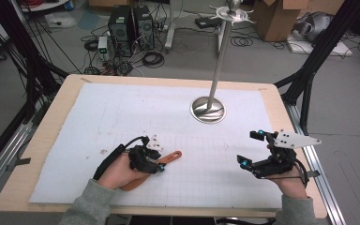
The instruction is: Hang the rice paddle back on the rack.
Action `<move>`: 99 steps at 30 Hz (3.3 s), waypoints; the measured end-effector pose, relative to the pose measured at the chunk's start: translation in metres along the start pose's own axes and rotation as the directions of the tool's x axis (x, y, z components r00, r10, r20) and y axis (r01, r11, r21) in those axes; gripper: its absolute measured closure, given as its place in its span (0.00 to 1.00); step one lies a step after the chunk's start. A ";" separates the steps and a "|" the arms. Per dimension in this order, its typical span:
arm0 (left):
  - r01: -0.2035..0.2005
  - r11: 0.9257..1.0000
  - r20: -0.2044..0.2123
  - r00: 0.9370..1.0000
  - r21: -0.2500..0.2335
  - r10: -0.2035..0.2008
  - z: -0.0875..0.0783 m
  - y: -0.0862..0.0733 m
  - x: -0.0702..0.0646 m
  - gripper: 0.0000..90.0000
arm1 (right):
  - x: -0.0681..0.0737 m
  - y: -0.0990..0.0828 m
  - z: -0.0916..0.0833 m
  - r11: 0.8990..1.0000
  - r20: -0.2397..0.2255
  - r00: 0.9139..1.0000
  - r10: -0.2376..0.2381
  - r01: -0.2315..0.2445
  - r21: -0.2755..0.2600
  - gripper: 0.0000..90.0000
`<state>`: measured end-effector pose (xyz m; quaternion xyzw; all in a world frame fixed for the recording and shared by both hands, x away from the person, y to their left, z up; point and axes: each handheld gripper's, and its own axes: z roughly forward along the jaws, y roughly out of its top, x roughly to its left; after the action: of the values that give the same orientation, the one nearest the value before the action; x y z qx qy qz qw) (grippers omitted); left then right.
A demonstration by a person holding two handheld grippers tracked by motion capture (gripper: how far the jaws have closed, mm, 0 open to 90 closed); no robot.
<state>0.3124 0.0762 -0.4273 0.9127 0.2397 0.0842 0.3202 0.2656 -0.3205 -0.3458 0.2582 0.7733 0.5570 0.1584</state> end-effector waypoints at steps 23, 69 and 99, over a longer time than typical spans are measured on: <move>-0.003 1.000 -0.028 1.000 -0.027 0.002 -0.008 0.001 0.003 0.72 | -0.002 0.000 -0.001 1.000 0.002 1.000 -0.006 0.006 -0.007 0.01; 0.016 0.938 -0.093 0.994 -0.345 -0.051 -0.097 0.008 0.011 0.72 | -0.002 -0.002 0.004 1.000 -0.005 1.000 0.001 -0.001 0.011 0.01; 0.050 0.906 -0.080 0.992 -0.420 -0.092 -0.109 0.007 0.014 0.72 | -0.002 -0.001 0.004 1.000 -0.008 1.000 -0.006 0.006 0.007 0.01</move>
<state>0.2938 0.1373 -0.3379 0.8086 0.2649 0.1663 0.4984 0.2688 -0.3188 -0.3476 0.2541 0.7767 0.5547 0.1563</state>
